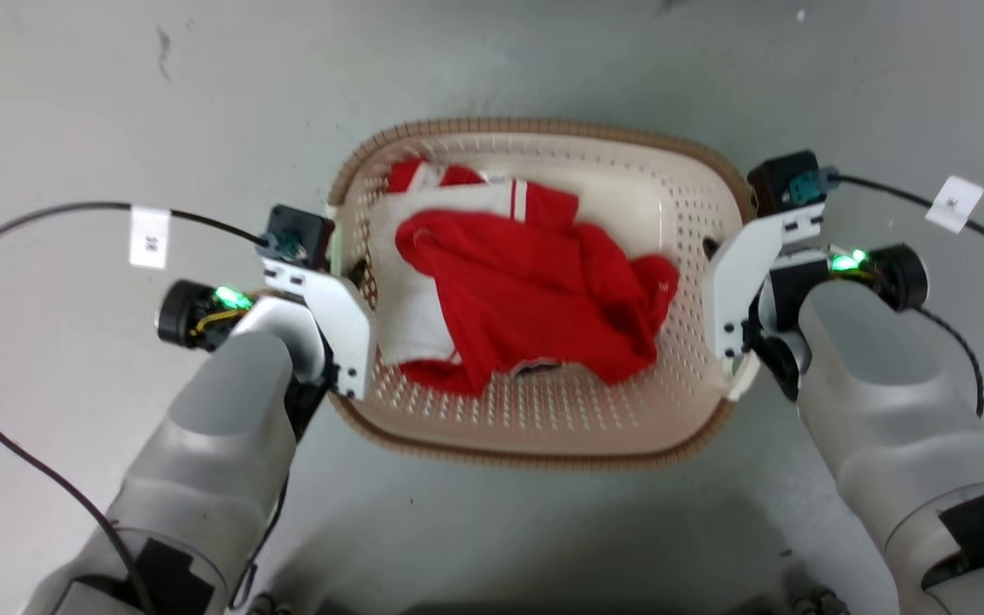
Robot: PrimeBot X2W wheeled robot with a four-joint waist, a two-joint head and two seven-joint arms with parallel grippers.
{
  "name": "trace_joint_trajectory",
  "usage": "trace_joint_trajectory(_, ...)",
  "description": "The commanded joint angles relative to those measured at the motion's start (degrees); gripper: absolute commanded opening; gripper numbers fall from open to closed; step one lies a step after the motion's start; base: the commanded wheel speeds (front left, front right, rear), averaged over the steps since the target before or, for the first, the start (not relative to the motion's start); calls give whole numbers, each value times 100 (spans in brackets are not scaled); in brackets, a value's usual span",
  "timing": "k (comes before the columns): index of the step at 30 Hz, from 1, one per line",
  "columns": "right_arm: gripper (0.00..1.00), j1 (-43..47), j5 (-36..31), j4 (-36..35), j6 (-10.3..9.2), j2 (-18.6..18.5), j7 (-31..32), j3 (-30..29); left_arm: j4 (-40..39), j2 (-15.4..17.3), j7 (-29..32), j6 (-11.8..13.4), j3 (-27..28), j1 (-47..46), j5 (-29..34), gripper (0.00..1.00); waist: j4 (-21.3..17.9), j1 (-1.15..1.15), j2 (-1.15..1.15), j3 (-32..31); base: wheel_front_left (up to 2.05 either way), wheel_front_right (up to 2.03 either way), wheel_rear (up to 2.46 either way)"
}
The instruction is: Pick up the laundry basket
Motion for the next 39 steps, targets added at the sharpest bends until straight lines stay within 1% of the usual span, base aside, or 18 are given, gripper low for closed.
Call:
trace_joint_trajectory(1, 0, 98, -46, 23, 16, -26, 87, 19, -64, 54, 132, 12, -160, 151, -93, 0, -1, 0, 0, -315, 0, 0, 0)
trace_joint_trajectory(4, 0, 223, 59, 38, 16, -21, 323, 75, -274, 142, 497, 11, -495, 355, -461, 0, -32, 0, 0, -719, 0, 0, 0)
trace_joint_trajectory(10, 0, 426, 290, 57, 16, -28, 936, 276, -866, 512, 1381, 10, -1279, 761, -1289, 0, -76, 0, 0, -1610, 0, 0, 0)
trace_joint_trajectory(11, 0, 426, 290, 57, 16, -28, 936, 276, -866, 512, 1381, 10, -1279, 761, -1289, 0, -76, 0, 0, -1610, 0, 0, 0)
trace_joint_trajectory(12, 0, 460, 295, 62, 16, -31, 1056, 306, -976, 578, 1536, 10, -1424, 822, -1440, 0, -76, 0, 0, -1777, 0, 0, 0)
trace_joint_trajectory(16, 0, 544, 424, 73, 16, -81, 1615, 419, -1436, 918, 2123, -1, -1944, 980, -2010, 0, -70, 0, 0, -2356, 0, 0, 0)
trace_joint_trajectory(22, 0, 680, 800, 42, 15, -100, 2717, 733, -2080, 1426, 2983, -2, -2555, 1096, -2896, 0, -46, 0, 0, -3124, 0, 0, 0)
trace_joint_trajectory(25, 0, 802, 1086, -101, 16, -106, 3325, 949, -2322, 1626, 3355, -2, -2762, 1127, -3309, 0, -37, 0, 0, -3465, 0, 0, 0)
trace_joint_trajectory(29, 0, 882, 1422, -404, 16, -255, 3911, 1247, -2560, 1875, 3766, -2, -2958, 1051, -3731, 0, -20, 0, 0, -3766, 0, 0, 0)
trace_joint_trajectory(34, 0, 985, 1866, -768, 16, -399, 4404, 1521, -2730, 2102, 4175, -2, -3209, 1009, -4084, 0, -19, 0, 0, -4097, 0, 0, 0)
trace_joint_trajectory(39, 0, 1148, 2200, -918, 19, -462, 4706, 1745, -2864, 2169, 4485, 3, -3406, 1152, -4428, 0, -40, 0, 0, -4430, 0, 0, 0)
